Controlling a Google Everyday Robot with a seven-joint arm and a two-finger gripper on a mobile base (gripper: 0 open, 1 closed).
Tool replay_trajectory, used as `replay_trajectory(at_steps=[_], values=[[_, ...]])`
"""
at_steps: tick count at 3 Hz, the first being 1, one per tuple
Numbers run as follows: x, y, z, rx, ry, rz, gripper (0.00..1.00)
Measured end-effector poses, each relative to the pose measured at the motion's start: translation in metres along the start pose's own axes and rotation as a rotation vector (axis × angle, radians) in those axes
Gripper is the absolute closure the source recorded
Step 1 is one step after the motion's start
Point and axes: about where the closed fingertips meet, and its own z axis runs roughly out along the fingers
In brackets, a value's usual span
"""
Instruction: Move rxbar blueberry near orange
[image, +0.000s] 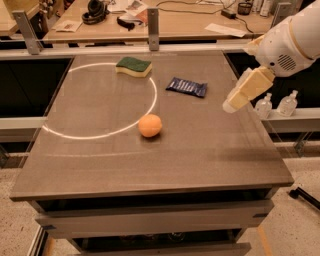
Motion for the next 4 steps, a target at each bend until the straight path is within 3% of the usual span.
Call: replay_trajectory(at_steps=[3,4], values=[[-0.019,-0.027,0.073,-0.045,0.061,0.05,0.0],[-0.025,-0.031,0.099,-0.08,0.07,0.035,0.0]])
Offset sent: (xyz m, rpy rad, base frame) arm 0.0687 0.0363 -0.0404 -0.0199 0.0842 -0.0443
